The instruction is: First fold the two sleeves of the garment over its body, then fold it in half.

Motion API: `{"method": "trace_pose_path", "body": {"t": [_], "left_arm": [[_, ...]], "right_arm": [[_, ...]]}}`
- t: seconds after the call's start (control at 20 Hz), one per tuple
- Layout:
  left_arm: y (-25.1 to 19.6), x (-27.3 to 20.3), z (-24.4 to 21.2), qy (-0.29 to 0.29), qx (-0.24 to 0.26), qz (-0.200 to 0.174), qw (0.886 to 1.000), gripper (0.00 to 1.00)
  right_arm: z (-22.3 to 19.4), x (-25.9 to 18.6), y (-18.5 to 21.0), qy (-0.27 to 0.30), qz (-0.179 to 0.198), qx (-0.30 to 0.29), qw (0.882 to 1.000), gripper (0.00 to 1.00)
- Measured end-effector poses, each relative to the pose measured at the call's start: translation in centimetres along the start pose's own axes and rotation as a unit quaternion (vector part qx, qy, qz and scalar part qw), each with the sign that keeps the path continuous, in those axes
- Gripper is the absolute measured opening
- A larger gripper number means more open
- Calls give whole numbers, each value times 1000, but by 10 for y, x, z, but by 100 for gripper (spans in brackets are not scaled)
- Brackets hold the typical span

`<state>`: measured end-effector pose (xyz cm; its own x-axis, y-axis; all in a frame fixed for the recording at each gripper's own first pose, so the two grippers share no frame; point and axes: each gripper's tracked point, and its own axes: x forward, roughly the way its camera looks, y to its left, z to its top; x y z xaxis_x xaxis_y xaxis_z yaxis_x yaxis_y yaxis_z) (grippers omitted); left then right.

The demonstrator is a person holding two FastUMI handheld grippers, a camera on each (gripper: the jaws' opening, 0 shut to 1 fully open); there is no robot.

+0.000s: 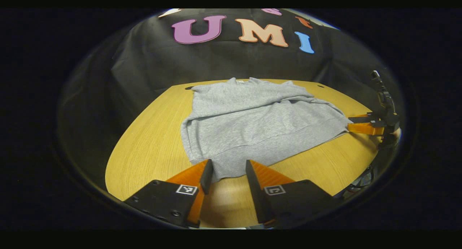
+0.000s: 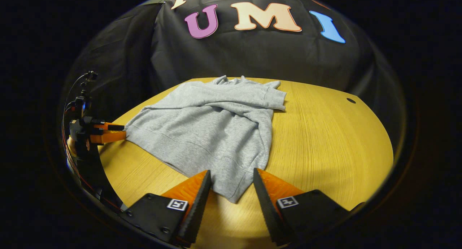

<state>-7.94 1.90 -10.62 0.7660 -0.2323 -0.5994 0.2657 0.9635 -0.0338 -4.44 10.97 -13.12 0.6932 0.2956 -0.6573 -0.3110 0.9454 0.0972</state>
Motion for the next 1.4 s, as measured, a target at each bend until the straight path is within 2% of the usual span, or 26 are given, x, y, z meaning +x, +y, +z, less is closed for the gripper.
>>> {"method": "trace_pose_path", "body": {"t": [0.05,0.1,0.15,0.2,0.3,0.45,0.5,0.65,0.9,1.05,1.2,1.4], "left_arm": [[-4,1,0,-5,1,-5,1000,47],[-6,1,1,-10,1,-9,1000,36],[-8,0,2,-16,-1,-11,1000,29],[-8,0,3,-21,-9,-9,1000,14],[-6,1,4,-30,-32,-4,999,4],[-11,-3,0,-35,-37,-6,999,0],[-14,-7,-1,-37,-38,-9,999,0],[-22,-24,4,-56,-47,-14,997,0],[-23,-42,52,-115,-58,-27,991,0],[-15,-46,88,-156,-42,-26,987,0],[-6,-41,131,-194,-64,-18,979,0],[5,-19,179,-228,-78,-14,971,0]], "right_arm": [[-2,0,4,2,9,10,1000,52],[0,0,4,-4,11,9,1000,33],[-4,0,8,1,18,21,1000,31],[-4,-2,8,-3,21,36,999,16],[-6,-6,10,-4,27,46,999,11],[-5,-13,15,-17,16,18,1000,11],[-8,-17,12,-17,11,10,1000,5],[-3,-25,8,-31,2,14,999,5],[28,-37,11,-70,10,18,997,5],[60,-39,13,-98,19,5,995,5],[108,-29,7,-137,12,-1,991,5],[149,-6,0,-148,2,-10,989,5]]}}
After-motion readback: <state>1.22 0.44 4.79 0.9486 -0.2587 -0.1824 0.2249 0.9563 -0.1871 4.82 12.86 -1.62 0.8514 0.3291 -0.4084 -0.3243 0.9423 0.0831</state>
